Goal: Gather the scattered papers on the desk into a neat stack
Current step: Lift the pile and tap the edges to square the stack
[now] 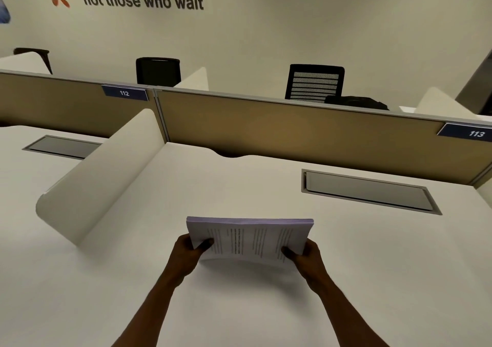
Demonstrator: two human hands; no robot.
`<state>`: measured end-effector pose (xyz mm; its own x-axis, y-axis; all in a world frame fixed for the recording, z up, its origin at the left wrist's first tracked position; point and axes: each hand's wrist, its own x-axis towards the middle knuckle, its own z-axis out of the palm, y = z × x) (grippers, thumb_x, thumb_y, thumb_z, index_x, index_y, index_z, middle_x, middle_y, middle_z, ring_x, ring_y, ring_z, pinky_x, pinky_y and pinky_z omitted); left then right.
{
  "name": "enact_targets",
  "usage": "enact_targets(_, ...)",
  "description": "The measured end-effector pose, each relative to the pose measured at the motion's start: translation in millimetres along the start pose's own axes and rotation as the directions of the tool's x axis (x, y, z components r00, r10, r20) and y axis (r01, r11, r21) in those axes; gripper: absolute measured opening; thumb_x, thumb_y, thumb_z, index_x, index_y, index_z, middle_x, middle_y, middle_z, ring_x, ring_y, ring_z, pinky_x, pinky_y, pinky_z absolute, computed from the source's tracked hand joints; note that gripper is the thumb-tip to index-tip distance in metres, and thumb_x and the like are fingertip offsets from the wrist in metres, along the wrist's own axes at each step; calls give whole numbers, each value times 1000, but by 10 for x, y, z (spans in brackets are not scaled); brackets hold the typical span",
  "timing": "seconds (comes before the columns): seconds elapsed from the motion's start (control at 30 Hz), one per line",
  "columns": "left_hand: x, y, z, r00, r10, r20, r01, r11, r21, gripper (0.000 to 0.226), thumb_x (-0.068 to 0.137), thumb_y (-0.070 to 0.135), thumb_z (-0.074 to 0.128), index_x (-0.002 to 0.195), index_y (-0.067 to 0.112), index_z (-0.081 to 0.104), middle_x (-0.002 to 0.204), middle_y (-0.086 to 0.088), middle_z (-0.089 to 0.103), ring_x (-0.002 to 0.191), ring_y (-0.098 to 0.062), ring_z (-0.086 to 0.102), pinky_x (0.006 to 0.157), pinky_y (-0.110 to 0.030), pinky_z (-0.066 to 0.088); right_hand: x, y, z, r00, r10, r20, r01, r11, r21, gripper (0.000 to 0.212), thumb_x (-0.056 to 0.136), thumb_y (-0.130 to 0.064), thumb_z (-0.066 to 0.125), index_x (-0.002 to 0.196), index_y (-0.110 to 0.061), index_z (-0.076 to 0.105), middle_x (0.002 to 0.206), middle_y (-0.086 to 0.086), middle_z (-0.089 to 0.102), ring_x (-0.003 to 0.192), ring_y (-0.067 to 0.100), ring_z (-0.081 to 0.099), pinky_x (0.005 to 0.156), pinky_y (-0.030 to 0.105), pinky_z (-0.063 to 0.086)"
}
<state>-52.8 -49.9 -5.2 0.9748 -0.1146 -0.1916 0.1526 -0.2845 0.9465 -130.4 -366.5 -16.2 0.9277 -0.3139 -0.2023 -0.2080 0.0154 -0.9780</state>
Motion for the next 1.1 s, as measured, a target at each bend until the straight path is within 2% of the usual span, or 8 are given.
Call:
enact_targets(0.3,-23,-6,21,1000,-18,1,18,1000,9,35,86,30,74,116,12,70,104,-2,76,103,-26,71,81,-32,60,-17,54,-14,998,-49,-36,44,992,-119,35,83,-9,77,116,-15,66,105,0,74,99,19,69,73,22,56)
enact_targets(0.47,-55,259,-93,993,71,-91,-78,994,-72,92,72,33,86,149,35,37,140,5,57,125,-18,57,98,-34,54,-13,-283,-82,988,-151,9,149,961,-232,34,83,-10,75,101,-38,65,100,-9,72,93,14,68,70,22,54)
enact_targets(0.57,-65,604,-186,931,285,-229,-235,946,221,122,65,46,87,157,38,8,164,7,24,147,-17,30,117,-39,32,-4,-575,-139,968,-240,68,249,905,-345,38,84,-10,74,94,-45,64,94,-16,70,88,4,66,69,23,50)
enact_targets(0.7,-109,1221,-150,834,534,143,-517,664,539,110,65,73,73,155,41,20,163,17,24,153,-4,9,117,-28,15,25,-990,-130,935,-299,193,355,806,-473,28,83,-9,73,95,-34,70,87,-23,69,80,-12,64,65,11,44)
enact_targets(0.8,-130,1483,-20,844,443,302,-536,695,480,78,76,50,77,146,39,44,141,14,58,132,-3,50,108,-26,39,18,-1338,-46,888,-345,303,459,692,-558,20,81,-11,72,92,-27,73,82,-15,69,74,-3,63,63,17,44)
enact_targets(0.93,-158,1440,53,870,447,208,-493,799,344,12,87,21,70,95,26,77,84,9,76,77,-8,70,69,-22,51,-69,-1692,20,817,-383,432,577,572,-584,27,75,-23,69,72,-47,59,68,-22,65,66,-2,60,57,16,42)
enact_targets(1.0,-171,1346,33,886,443,139,-464,847,261,13,88,21,71,83,32,76,76,14,74,72,-6,70,61,-14,50,-89,-1764,-64,811,-422,404,584,609,-537,16,74,-37,74,84,-45,64,78,-21,70,73,0,65,59,17,48)
enact_targets(1.1,-154,1211,-23,924,382,-4,-380,922,73,11,89,20,72,82,27,77,79,8,76,70,-8,71,60,-17,54,-53,-1703,-244,852,-475,222,524,781,-339,58,68,-43,86,119,-42,60,104,-15,73,98,4,69,80,16,55)
